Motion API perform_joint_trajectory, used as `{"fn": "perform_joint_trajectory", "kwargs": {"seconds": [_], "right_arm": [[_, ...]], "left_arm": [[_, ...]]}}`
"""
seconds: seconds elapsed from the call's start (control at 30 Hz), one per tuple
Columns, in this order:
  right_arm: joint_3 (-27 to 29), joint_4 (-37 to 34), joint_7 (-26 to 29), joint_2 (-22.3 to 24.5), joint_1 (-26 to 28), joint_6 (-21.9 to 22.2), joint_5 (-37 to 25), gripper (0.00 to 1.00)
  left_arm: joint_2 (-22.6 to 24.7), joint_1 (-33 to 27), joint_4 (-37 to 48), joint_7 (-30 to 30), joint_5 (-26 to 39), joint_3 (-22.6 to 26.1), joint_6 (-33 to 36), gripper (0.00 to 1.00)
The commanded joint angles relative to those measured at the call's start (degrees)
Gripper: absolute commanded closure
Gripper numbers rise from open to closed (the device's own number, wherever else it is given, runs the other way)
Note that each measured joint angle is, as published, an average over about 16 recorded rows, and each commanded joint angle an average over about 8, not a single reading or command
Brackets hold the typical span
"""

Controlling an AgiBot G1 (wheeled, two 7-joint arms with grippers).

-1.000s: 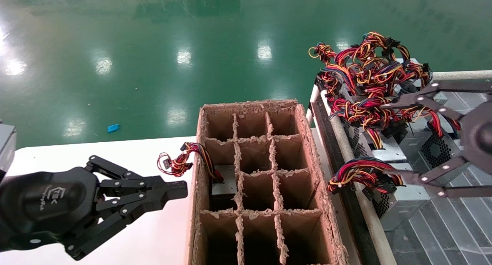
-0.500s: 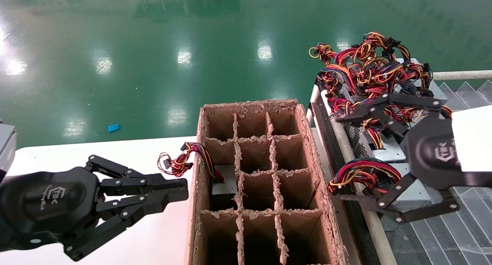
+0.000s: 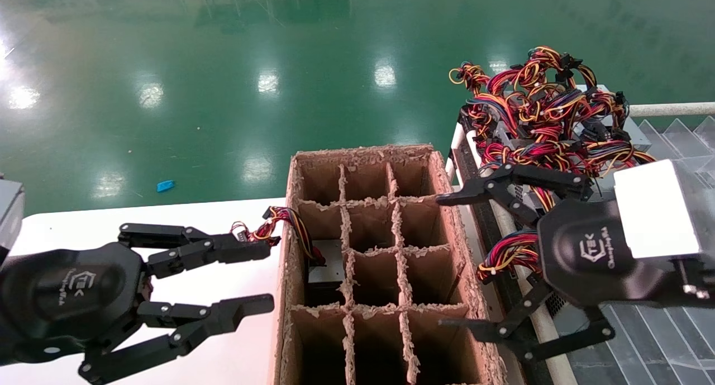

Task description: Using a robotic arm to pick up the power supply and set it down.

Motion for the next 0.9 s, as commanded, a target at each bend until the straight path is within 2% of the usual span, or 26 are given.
{"fn": "perform_joint_trajectory", "kwargs": {"seconds": [0.03,0.63,0.9], "right_arm": [[2.61,-0.14,0.86,-0.75,-2.68,-0.44,0.28,0.00],[25.75,-1.42,8.51,-7.42,-26.50,-4.34,2.73,0.00],[32.48,-1.83,10.50,-9.33,-33.48,-5.42,3.43,0.00]], "left_arm": [[0.00,0.00,0.00,0.00,0.00,0.00,0.00,0.00],[0.00,0.00,0.00,0.00,0.00,0.00,0.00,0.00],[0.00,0.01,0.01,0.00,0.00,0.00,-0.01,0.00]]}}
